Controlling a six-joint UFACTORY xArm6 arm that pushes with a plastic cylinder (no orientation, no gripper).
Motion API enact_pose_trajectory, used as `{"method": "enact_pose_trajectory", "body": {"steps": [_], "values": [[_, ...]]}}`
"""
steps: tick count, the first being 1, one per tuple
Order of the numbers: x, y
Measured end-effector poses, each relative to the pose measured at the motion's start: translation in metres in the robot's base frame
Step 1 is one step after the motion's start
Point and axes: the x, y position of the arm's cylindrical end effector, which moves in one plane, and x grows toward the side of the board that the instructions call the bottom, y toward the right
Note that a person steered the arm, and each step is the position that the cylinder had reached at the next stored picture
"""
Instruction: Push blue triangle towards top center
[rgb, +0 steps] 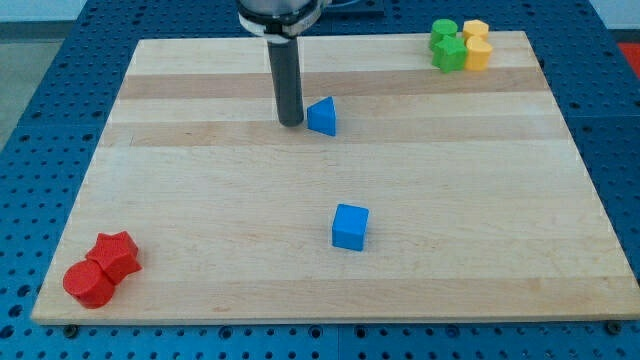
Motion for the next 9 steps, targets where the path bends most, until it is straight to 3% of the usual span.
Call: {"method": "enact_pose_trajectory", "body": {"steps": [1,2,3,5,9], "values": [[0.012,-0.006],[0.059,-0.033],[0.058,0.005],[0.013,0.046],[-0.084,0.029]]}}
